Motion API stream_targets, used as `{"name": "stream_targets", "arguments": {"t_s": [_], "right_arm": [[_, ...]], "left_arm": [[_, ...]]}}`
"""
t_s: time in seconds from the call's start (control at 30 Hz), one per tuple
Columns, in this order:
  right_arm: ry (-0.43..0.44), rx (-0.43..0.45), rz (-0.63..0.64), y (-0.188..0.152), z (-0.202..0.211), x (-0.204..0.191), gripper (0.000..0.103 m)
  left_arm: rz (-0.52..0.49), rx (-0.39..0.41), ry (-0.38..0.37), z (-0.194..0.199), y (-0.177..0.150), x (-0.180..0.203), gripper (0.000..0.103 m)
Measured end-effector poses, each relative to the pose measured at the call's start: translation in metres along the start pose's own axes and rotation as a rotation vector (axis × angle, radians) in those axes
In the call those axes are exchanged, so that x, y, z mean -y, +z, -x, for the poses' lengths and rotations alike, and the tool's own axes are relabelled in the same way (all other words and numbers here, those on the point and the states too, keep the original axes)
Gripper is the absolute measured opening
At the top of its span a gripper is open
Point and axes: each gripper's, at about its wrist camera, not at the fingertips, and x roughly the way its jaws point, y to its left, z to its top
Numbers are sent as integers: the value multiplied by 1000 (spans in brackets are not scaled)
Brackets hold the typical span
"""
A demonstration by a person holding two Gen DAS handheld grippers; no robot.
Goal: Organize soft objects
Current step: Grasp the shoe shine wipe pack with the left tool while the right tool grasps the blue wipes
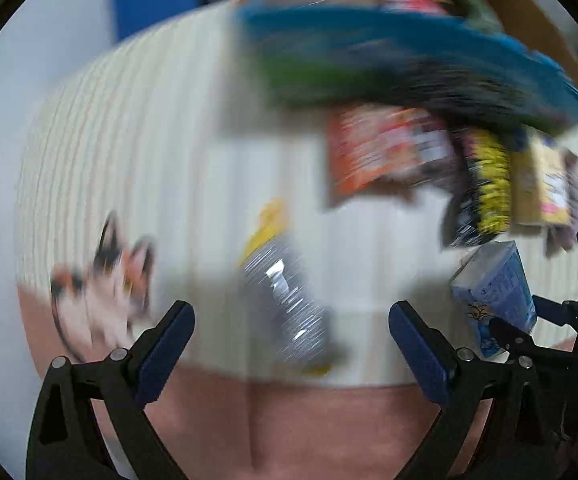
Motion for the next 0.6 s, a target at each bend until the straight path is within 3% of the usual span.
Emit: {"name": "stream_targets", "arguments": {"t_s": [0.1, 0.2, 0.37, 0.43, 0.53, 0.6], "right_arm": [[41, 8, -148, -24, 2, 44, 51], [80, -4, -262, -44, 0, 78, 51], [133, 4, -386, -71, 0, 116, 54], [153, 13, -424, -73, 3, 125, 62], [172, 34, -468, -69, 13, 141, 63], [182, 46, -486, -71, 17, 150, 64]], "left_arm": [[-150, 12, -28, 1, 35, 35, 100], [-190, -46, -78, -13, 56, 64, 100], [-120, -164, -184, -43, 87, 92, 100], [-78, -192, -226, -49, 95, 99, 100], [-47, -198, -230, -54, 106, 112, 100], [-54, -193, -218, -56, 107, 119, 88]]}}
